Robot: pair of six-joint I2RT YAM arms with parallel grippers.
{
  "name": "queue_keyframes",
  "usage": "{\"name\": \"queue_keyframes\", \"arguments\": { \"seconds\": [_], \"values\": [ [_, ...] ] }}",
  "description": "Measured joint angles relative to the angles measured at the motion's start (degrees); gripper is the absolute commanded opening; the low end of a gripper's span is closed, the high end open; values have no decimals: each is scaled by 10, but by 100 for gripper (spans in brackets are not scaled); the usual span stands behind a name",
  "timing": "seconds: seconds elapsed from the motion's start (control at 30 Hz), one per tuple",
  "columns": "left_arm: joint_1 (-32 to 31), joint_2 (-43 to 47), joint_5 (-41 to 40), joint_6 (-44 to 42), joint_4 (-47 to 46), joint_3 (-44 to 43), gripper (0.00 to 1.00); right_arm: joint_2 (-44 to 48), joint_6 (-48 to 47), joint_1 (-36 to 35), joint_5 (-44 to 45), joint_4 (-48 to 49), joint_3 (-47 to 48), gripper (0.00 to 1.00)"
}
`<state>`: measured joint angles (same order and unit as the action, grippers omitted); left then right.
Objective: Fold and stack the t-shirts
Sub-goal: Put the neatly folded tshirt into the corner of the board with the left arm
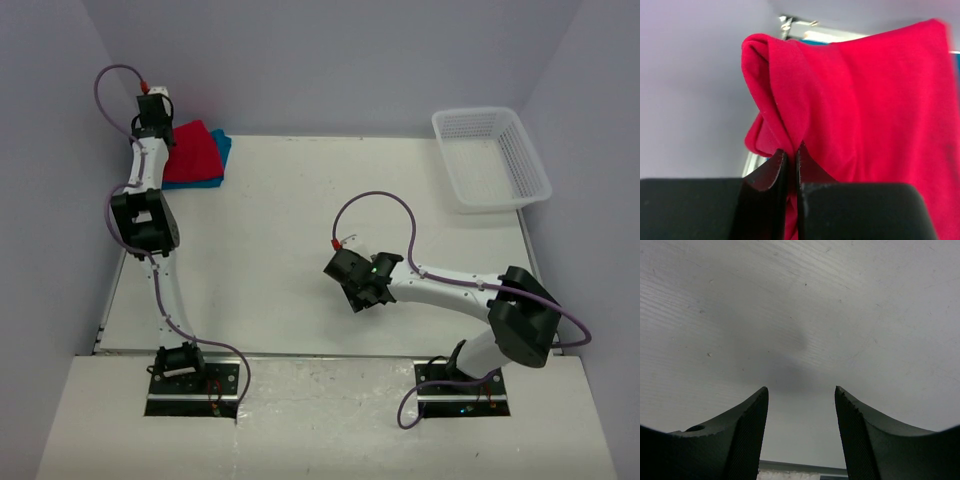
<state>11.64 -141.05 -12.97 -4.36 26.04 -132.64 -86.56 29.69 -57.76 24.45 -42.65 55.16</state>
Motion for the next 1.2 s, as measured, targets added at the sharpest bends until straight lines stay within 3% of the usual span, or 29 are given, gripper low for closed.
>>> {"name": "queue_keyframes", "arguments": {
  "seconds": [0.03, 0.07, 0.2, 0.5, 0.73, 0.83, 0.93, 1.2],
  "values": [
    [0, -5, -16, 0, -3, 0, 14, 0, -1, 0, 0, 0, 0, 57],
    [0, -9, -30, 1, -6, 0, 35, 0, -2, 0, 0, 0, 0, 57],
    [0, -17, -84, 13, -17, 4, 55, 0, -3, 1, -3, 0, 0, 57],
    [-17, 47, -274, 37, -85, 94, 72, 0, -8, 1, -6, 1, 1, 57],
    [-107, 121, -386, -28, -135, 73, 76, 9, -9, 8, -7, 4, 12, 57],
    [-160, 161, -370, -9, -117, 71, 76, 35, -10, 25, -13, 8, 12, 57],
    [-198, 213, -300, 48, -76, 89, 75, 71, -13, 47, -15, 17, 12, 59],
    [-218, 430, -76, 222, -93, 401, 81, 194, -32, 91, -30, 60, 6, 62]
  ]
}}
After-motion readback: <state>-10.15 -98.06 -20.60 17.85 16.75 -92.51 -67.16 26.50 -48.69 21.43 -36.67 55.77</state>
